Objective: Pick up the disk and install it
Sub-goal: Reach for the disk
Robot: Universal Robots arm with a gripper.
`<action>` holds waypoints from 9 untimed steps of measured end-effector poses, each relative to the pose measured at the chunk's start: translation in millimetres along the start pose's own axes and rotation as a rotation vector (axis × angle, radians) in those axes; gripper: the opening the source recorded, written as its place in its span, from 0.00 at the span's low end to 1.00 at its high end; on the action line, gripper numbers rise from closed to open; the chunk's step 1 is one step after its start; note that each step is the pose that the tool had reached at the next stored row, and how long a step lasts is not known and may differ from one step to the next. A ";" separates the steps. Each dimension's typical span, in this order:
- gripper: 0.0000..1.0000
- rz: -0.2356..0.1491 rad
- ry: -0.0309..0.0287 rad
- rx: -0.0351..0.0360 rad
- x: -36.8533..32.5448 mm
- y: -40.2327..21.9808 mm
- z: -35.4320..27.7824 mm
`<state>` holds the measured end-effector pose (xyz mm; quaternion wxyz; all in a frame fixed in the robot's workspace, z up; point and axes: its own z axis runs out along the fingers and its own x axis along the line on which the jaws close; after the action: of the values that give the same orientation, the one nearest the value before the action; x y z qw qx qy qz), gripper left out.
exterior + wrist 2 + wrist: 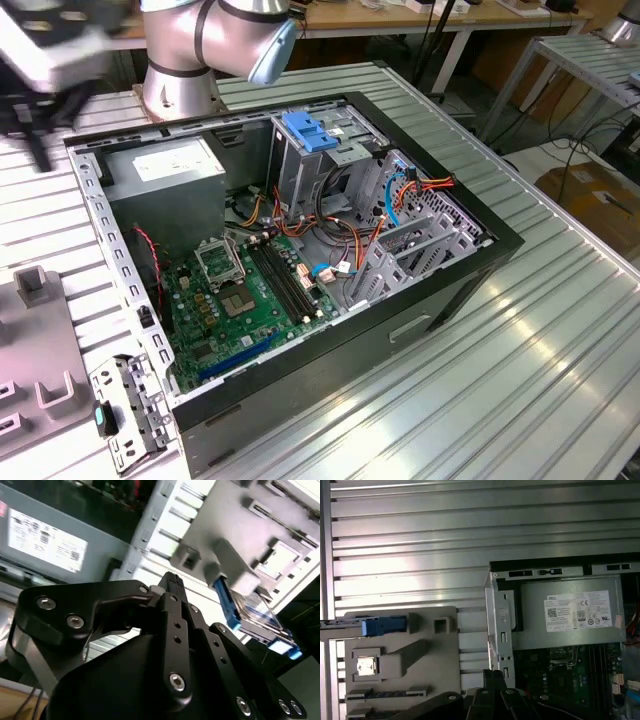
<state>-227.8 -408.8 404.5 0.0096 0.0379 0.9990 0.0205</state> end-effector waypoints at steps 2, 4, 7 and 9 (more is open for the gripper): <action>0.11 0.000 -0.0021 -0.0005 -32.9 2.8 3.4; 0.11 0.000 -0.0039 -0.0012 -59.3 6.8 6.8; 0.11 0.000 -0.0057 -0.0020 -86.5 12.6 10.8; 0.11 0.000 -0.0064 -0.0024 -99.0 15.8 12.8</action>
<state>-127.7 -400.1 394.1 0.0128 0.0379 0.9990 0.0216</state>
